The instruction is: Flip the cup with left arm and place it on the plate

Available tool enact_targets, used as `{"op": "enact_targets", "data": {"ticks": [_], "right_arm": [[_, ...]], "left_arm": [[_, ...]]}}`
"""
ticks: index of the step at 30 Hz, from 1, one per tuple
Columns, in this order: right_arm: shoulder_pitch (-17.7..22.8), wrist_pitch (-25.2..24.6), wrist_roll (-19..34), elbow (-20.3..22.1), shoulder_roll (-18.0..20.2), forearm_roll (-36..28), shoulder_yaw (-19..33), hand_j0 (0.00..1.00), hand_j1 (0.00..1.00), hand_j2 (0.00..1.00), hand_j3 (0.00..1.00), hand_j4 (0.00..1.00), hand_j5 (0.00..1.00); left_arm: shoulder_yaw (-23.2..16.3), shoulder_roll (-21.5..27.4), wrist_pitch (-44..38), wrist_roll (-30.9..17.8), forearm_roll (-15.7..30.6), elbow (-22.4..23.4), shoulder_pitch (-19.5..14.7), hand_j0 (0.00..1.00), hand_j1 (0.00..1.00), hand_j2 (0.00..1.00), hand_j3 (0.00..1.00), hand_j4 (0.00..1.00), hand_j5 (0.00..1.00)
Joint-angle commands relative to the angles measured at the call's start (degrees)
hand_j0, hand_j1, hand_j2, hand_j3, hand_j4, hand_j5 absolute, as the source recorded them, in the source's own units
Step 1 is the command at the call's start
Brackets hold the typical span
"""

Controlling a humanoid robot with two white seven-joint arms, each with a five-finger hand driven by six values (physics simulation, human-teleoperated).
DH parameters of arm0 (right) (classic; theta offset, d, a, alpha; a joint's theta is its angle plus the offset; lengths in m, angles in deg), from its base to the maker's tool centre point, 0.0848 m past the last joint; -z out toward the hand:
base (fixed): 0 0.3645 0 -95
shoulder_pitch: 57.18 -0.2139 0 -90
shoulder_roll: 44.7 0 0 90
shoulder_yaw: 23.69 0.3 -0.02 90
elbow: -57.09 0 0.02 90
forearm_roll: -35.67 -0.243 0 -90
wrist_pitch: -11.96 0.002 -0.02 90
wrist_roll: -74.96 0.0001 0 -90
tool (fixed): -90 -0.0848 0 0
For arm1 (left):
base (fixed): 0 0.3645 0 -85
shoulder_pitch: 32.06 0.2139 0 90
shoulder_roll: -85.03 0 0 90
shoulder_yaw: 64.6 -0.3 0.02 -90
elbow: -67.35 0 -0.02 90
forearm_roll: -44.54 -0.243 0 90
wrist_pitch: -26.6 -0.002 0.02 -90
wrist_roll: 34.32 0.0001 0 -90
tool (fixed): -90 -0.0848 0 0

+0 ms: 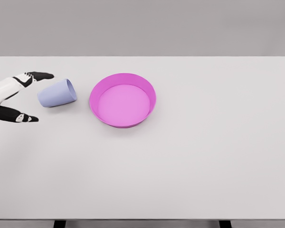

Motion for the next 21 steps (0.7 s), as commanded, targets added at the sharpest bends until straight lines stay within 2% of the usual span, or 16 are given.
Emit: {"op": "enact_targets", "data": {"ticks": [1,3,9,11,14,17,18,21], "right_arm": [[0.0,0.0,0.0,0.0,0.0,0.0,0.0,1.00,1.00,1.00,1.00,1.00,1.00],[0.0,-0.1,0.0,0.0,0.0,0.0,0.0,1.00,1.00,1.00,1.00,1.00,1.00],[0.0,0.0,0.0,0.0,0.0,0.0,0.0,1.00,1.00,1.00,1.00,1.00,1.00],[0.0,-0.1,0.0,0.0,0.0,0.0,0.0,1.00,1.00,1.00,1.00,1.00,1.00],[0.0,0.0,0.0,0.0,0.0,0.0,0.0,1.00,1.00,1.00,1.00,1.00,1.00],[0.0,0.0,0.0,0.0,0.0,0.0,0.0,1.00,1.00,1.00,1.00,1.00,1.00],[0.0,0.0,0.0,0.0,0.0,0.0,0.0,1.00,1.00,1.00,1.00,1.00,1.00],[0.0,-0.1,0.0,0.0,0.0,0.0,0.0,1.00,1.00,1.00,1.00,1.00,1.00]], "left_arm": [[0.4,-0.3,-0.1,0.0,0.2,0.9,0.0,1.00,1.00,1.00,1.00,1.00,1.00],[0.5,-0.8,-0.1,0.0,0.2,3.8,0.4,1.00,1.00,1.00,1.00,1.00,1.00],[1.1,-1.3,-0.1,0.0,0.2,4.3,-0.2,1.00,1.00,1.00,1.00,1.00,1.00],[1.0,-1.4,-0.1,0.0,0.3,5.9,-0.4,1.00,1.00,1.00,1.00,1.00,1.00],[0.6,-1.5,-0.1,0.1,0.4,4.9,-0.6,1.00,1.00,1.00,1.00,1.00,1.00],[0.3,-2.5,-0.1,0.2,0.9,0.5,-0.8,1.00,1.00,1.00,1.00,1.00,1.00],[0.3,-4.8,-5.1,0.2,0.9,-0.9,-1.1,1.00,1.00,1.00,1.00,1.00,1.00],[0.1,-10.1,-14.8,0.0,1.1,-1.0,-2.5,1.00,1.00,1.00,1.00,1.00,1.00]]}}
